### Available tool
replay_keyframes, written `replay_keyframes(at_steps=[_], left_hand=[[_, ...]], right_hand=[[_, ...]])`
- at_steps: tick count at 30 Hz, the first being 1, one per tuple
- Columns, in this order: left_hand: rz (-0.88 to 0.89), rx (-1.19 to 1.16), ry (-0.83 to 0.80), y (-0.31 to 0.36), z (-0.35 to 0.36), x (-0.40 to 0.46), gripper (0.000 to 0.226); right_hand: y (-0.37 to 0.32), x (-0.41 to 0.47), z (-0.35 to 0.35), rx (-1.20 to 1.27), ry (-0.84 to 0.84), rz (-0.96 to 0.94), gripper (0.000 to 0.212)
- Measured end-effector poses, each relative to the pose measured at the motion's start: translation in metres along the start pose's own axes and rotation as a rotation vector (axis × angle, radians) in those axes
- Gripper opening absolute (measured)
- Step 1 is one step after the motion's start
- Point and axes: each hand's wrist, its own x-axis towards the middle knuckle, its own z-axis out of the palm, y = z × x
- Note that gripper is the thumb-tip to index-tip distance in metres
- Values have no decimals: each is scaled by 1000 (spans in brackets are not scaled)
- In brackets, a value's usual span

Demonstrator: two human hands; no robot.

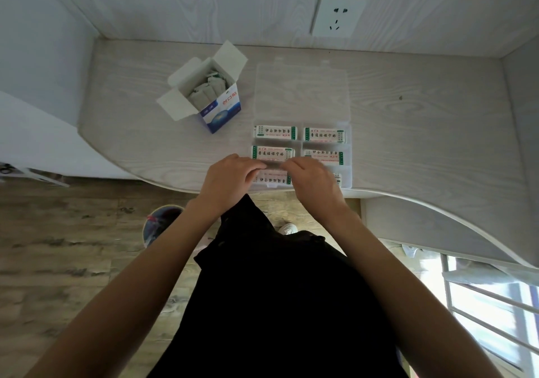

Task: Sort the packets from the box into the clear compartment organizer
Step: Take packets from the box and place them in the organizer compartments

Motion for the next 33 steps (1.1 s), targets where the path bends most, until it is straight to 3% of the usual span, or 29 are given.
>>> replay_keyframes(at_steps=[5, 10, 16, 24, 29, 31, 33], left_hand=[[15, 8, -19, 1, 0, 2, 23], [-7, 31, -37, 2, -1, 2, 23], [-4, 73, -35, 4, -3, 3, 21], [-3, 92, -17, 5, -4, -2, 23], [-9, 46, -79, 9, -30, -9, 26], [-76, 11, 68, 9, -51, -14, 24], [-249, 3, 359, 1, -72, -14, 24]], right_hand=[[13, -5, -7, -99, 84, 93, 3], [5, 5, 0, -60, -45, 181, 16], [5, 11, 7, -118, -150, 160, 21], [4, 9, 5, -74, -99, 116, 20], [2, 16, -21, 188, 72, 125, 19], [0, 32, -33, 280, 142, 144, 26], [-5, 60, -40, 297, 165, 119, 27]])
